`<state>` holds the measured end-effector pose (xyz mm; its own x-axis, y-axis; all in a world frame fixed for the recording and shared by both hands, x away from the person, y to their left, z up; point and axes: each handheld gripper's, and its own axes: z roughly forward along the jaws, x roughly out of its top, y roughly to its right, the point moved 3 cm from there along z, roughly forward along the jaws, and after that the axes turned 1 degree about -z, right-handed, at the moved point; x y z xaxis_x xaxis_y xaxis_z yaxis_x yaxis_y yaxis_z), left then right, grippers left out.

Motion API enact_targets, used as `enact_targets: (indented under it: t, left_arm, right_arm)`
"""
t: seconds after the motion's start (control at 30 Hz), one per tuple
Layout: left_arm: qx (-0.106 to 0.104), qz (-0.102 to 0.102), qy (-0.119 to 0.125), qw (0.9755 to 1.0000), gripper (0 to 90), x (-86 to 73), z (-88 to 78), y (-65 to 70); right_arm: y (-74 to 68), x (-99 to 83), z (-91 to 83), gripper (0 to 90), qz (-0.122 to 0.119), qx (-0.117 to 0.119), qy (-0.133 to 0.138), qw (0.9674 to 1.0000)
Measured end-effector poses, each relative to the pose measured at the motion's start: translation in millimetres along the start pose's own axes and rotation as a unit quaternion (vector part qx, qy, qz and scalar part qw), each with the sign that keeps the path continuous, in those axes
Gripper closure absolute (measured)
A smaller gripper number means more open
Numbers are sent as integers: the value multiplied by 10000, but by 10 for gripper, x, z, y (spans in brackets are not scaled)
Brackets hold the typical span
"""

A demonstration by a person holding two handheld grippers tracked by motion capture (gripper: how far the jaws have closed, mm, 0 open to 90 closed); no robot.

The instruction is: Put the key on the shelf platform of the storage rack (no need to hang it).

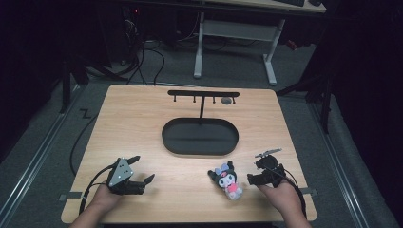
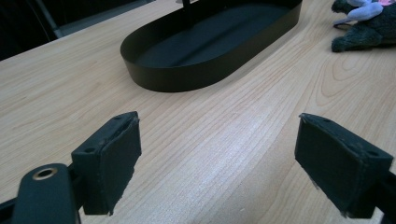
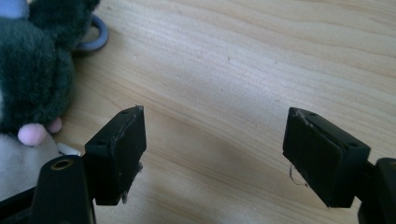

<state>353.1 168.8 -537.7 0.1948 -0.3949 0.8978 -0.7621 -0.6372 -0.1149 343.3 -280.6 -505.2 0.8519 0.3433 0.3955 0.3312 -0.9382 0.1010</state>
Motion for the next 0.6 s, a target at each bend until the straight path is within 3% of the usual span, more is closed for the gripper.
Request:
enact_targets:
  t: [0.2,0.6]
  left_arm:
    - [-15,81,13,10000,154,-3,-8,14]
    - [-12,136,67,9999,154,-13,-38,27]
  right_arm:
    - [-39,5,19,221,-160,-40,-359,9992]
    - [-105,41,1,226,-328,-65,-670,9972]
